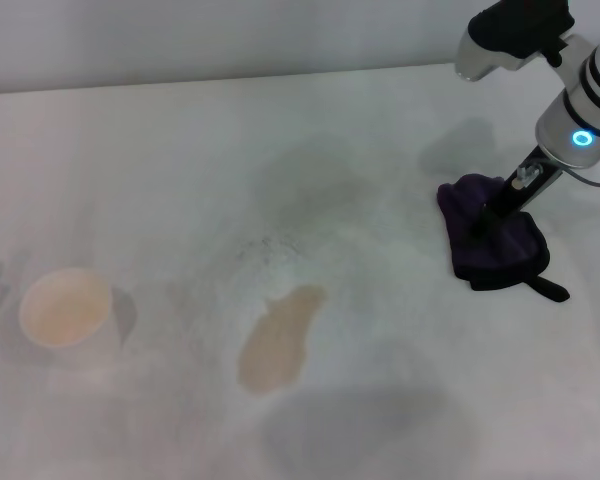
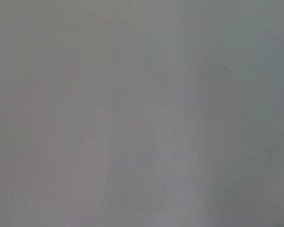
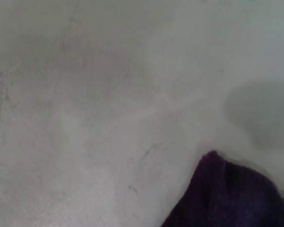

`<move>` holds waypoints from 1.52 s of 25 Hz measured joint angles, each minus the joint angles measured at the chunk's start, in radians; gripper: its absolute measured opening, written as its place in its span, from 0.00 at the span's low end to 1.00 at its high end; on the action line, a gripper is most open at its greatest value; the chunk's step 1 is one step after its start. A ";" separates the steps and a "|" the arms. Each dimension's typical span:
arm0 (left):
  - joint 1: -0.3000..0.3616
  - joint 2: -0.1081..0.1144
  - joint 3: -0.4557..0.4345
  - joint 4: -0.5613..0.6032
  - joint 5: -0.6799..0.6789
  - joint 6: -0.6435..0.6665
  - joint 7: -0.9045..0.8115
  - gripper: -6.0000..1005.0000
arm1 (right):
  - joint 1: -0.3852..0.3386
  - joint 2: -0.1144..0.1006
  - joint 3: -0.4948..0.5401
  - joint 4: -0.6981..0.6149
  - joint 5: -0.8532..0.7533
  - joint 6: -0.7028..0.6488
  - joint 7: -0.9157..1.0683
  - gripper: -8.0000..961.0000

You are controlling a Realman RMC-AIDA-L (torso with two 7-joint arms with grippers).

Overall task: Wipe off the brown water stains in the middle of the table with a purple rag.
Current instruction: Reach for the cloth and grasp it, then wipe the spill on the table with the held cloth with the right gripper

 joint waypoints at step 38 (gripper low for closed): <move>-0.034 0.000 -0.002 0.011 -0.036 -0.002 0.012 0.89 | 0.048 0.052 -0.107 0.056 -0.023 0.009 0.023 0.13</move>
